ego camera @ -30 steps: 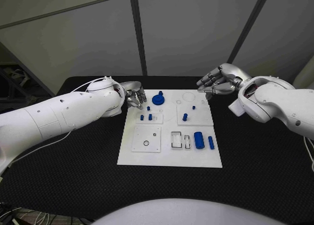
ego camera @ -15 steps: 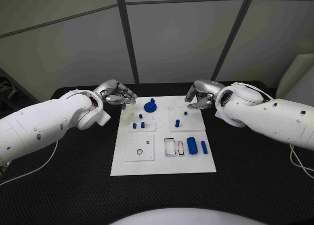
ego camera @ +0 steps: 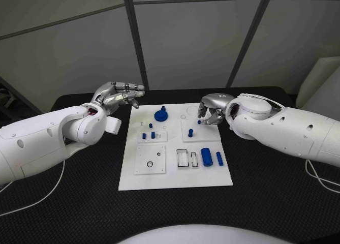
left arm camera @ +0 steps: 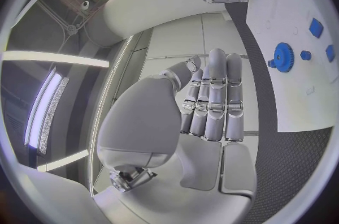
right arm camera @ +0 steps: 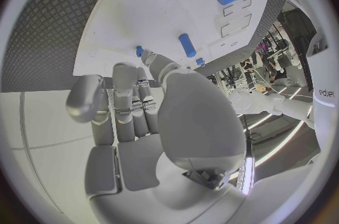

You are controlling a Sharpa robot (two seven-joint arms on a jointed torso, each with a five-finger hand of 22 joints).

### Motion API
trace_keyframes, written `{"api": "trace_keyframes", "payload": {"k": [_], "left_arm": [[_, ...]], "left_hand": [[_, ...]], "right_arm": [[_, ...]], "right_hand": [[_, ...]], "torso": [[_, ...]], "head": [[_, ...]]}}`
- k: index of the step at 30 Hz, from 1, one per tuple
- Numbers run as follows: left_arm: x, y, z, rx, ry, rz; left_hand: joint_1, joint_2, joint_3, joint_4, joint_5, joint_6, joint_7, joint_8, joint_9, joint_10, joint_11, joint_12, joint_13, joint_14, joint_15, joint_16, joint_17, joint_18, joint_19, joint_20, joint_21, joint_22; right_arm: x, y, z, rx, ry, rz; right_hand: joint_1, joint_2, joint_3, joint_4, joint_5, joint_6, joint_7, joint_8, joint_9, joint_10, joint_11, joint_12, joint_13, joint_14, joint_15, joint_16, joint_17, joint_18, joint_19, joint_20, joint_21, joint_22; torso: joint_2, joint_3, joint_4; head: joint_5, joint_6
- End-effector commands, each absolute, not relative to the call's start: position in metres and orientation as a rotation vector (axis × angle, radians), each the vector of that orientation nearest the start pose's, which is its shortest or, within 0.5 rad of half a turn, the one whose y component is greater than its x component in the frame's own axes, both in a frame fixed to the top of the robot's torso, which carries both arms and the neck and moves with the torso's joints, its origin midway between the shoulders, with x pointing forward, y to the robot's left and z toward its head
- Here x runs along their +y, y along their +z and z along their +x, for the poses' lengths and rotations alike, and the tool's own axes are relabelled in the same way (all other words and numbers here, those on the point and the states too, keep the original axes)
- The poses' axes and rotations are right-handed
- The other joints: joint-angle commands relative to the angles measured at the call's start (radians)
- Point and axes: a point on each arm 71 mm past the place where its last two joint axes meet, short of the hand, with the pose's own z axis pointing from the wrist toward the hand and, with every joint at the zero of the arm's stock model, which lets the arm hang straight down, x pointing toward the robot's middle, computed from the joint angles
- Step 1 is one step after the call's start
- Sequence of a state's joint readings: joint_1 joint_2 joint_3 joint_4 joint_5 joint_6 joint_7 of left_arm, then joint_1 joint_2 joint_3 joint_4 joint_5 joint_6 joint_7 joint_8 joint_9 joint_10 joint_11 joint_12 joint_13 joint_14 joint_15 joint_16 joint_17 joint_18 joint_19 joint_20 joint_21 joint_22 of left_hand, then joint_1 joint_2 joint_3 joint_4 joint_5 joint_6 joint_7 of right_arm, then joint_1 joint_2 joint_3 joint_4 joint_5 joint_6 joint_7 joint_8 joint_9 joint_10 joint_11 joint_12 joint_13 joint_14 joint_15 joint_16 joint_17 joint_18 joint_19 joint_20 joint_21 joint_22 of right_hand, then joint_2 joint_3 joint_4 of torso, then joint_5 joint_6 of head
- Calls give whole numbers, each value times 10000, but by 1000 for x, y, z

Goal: Assemble the parts on the task board

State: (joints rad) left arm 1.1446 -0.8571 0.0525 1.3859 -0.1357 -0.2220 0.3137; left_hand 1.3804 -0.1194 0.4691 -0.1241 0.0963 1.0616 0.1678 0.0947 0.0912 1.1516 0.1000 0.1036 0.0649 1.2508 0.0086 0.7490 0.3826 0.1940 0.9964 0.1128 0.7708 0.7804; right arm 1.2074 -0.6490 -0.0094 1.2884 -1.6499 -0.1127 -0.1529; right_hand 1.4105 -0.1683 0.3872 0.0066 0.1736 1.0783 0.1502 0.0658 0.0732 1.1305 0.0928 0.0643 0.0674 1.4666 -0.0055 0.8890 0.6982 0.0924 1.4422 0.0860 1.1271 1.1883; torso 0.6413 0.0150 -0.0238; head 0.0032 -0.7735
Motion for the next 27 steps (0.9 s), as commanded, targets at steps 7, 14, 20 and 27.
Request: {"api": "trace_keyframes", "payload": {"k": [7,14,20,27], "left_arm": [[254,-179,510,13493,-15438,-11266],[254,-179,510,13495,-15507,-11258],[254,-180,510,13518,-15514,-11269],[254,-180,509,13598,-15492,-11310]], "left_hand": [[-30,75,-23,-9,-26,82,0,-24,14,88,15,-11,13,-58,25,-116,-38,-106,-114,15,-51,-31],[-50,80,-43,-5,-48,74,3,-35,13,85,18,-18,13,-55,31,-154,-55,-108,-125,21,-74,-43],[-70,84,-65,-1,-72,68,6,-46,12,79,22,-25,12,-51,36,-189,-70,-108,-134,26,-98,-56],[-88,84,-85,0,-92,58,9,-58,11,68,26,-36,11,-52,41,-223,-84,-109,-142,32,-122,-70]], "right_arm": [[-164,-205,532,17941,4038,-3941],[-159,-209,532,17843,4213,-3946],[-156,-211,532,17842,4282,-3967],[-155,-213,532,17893,4291,-3978]], "right_hand": [[-128,76,139,-61,14,-104,3,-5,-2,-13,1,-17,10,48,57,529,460,-118,24,100,499,453],[-146,171,266,-103,72,-112,3,-5,1,26,-1,-15,8,66,55,907,774,-166,80,129,873,788],[-160,270,407,-144,102,-102,-1,2,8,84,-9,-15,5,68,51,1213,1022,-209,130,142,1178,1062],[-178,413,570,-185,128,-9,-29,34,33,237,-44,8,15,58,32,1480,1219,-261,194,140,1509,1356]], "torso": [[-2,-3,-6],[-8,3,-6],[-6,5,-9],[7,7,-17]], "head": [[8,-17],[34,-30],[48,-40],[73,-70]]}}
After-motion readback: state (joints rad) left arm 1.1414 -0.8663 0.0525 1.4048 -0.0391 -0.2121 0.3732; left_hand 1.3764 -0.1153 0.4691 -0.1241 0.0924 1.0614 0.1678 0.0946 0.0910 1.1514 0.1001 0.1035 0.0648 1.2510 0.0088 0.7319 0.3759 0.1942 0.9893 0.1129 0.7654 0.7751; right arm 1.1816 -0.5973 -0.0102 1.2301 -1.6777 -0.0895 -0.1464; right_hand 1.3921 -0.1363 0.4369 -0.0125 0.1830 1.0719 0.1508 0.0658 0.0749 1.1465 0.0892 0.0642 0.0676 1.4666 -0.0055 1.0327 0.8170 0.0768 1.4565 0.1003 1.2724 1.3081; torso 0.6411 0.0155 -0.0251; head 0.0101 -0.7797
